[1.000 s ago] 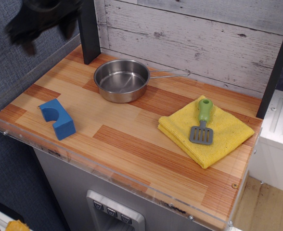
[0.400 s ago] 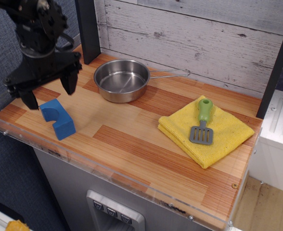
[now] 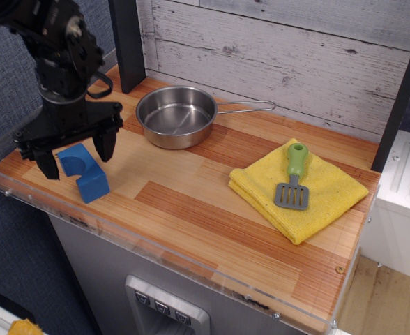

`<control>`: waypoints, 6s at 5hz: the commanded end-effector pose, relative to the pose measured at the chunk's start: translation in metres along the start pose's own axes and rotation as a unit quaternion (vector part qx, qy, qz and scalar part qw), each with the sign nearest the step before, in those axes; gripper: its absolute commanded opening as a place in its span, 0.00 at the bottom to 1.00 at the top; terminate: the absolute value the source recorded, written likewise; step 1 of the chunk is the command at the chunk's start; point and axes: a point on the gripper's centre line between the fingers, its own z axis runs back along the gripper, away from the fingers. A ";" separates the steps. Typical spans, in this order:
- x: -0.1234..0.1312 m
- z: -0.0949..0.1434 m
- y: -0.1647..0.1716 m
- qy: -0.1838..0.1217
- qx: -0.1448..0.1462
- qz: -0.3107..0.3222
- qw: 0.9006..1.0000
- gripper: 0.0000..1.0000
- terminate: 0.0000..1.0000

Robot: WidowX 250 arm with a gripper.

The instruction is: Move arch right 2 inches

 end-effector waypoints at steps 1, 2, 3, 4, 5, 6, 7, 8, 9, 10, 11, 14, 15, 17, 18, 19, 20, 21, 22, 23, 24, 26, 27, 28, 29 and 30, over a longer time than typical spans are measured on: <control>0.010 -0.014 0.005 -0.006 0.017 -0.004 1.000 1.00 0.00; 0.010 -0.023 0.003 -0.005 0.022 -0.015 1.000 1.00 0.00; 0.010 -0.025 0.003 -0.013 0.023 -0.017 1.000 0.00 0.00; 0.010 -0.022 0.004 -0.019 0.018 -0.017 1.000 0.00 0.00; 0.010 -0.021 0.005 -0.022 0.016 -0.017 0.999 0.00 0.00; 0.010 -0.019 0.005 -0.023 0.014 -0.018 0.999 0.00 0.00; 0.017 -0.012 0.007 -0.038 0.010 -0.015 0.999 0.00 0.00; 0.032 0.004 0.018 -0.061 -0.005 0.001 0.998 0.00 0.00; 0.045 0.025 0.025 -0.088 -0.015 0.006 0.996 0.00 0.00; 0.055 0.049 0.026 -0.118 -0.037 0.008 0.992 0.00 0.00; 0.055 0.068 0.008 -0.125 -0.078 -0.008 0.989 0.00 0.00; 0.006 0.114 -0.065 -0.130 -0.199 -0.171 0.956 0.00 0.00; -0.016 0.112 -0.070 -0.119 -0.208 -0.212 0.947 0.00 0.00; -0.065 0.099 -0.079 -0.097 -0.215 -0.295 0.926 0.00 0.00; -0.092 0.084 -0.082 -0.078 -0.212 -0.337 0.914 0.00 0.00; -0.111 0.069 -0.084 -0.068 -0.208 -0.368 0.904 0.00 0.00; -0.124 0.056 -0.079 -0.056 -0.197 -0.386 0.899 0.00 0.00; -0.132 0.042 -0.074 -0.043 -0.186 -0.399 0.897 0.00 0.00; -0.136 0.031 -0.072 -0.036 -0.180 -0.409 0.894 0.00 0.00; -0.140 0.025 -0.072 -0.025 -0.178 -0.419 0.890 0.00 0.00; -0.138 0.029 -0.075 -0.031 -0.178 -0.418 0.890 1.00 0.00; -0.136 0.034 -0.081 -0.031 -0.173 -0.416 0.892 1.00 0.00; -0.132 0.038 -0.083 -0.036 -0.182 -0.418 0.889 1.00 0.00; -0.114 0.062 -0.085 -0.065 -0.230 -0.423 0.874 1.00 0.00; -0.091 0.098 -0.077 -0.108 -0.275 -0.411 0.862 1.00 0.00; -0.071 0.132 -0.072 -0.143 -0.316 -0.401 0.848 1.00 0.00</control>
